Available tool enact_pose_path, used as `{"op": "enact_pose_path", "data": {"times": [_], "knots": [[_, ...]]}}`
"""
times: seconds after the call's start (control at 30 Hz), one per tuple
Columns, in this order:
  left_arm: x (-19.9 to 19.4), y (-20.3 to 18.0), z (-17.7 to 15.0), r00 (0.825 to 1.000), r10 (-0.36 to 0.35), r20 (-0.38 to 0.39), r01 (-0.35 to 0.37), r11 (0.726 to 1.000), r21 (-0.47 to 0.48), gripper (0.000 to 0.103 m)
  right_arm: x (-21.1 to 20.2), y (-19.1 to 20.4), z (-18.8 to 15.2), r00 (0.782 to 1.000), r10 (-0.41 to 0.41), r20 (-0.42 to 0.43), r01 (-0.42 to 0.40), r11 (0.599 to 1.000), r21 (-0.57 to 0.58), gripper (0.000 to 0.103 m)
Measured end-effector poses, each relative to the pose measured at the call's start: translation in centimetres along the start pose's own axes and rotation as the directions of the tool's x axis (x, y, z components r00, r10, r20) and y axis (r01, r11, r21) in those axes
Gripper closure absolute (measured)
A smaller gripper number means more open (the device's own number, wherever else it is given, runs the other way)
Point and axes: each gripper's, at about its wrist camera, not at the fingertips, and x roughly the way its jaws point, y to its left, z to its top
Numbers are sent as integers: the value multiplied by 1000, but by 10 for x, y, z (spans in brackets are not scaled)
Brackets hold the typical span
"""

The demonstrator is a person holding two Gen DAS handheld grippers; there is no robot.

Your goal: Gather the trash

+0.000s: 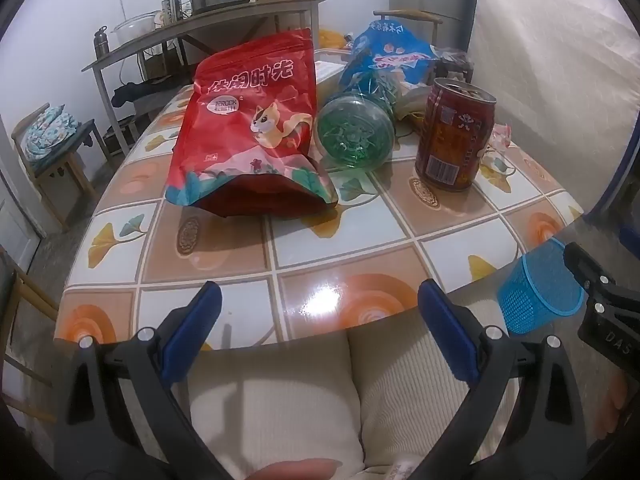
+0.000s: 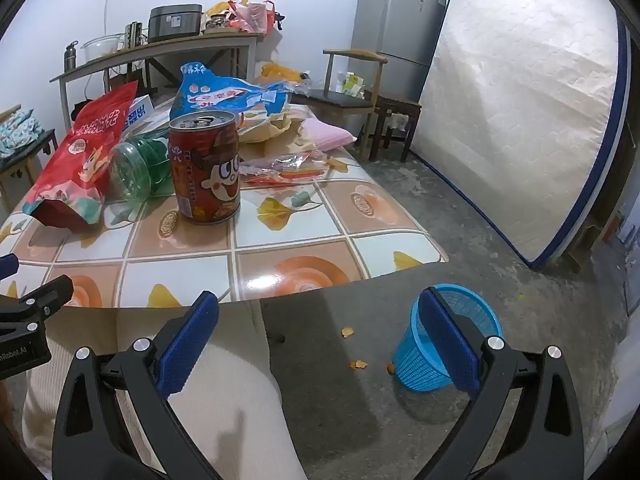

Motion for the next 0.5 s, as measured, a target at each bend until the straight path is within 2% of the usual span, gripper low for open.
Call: {"op": "enact_pose_path", "data": {"times": [0.23, 0.43, 0.5], "knots": [[-2, -2, 0, 1000, -1, -1, 1, 1000, 2, 8, 1, 5, -4, 1000, 5, 0, -5, 1000, -11, 6], [0, 0, 0, 1000, -4, -5, 4, 1000, -3, 8, -2, -10, 2, 1000, 5, -1, -5, 1000, -1, 6], [0, 0, 0, 1000, -4, -6, 4, 1000, -3, 8, -2, -1, 0, 1000, 4, 0, -4, 1000, 1, 6]]}}
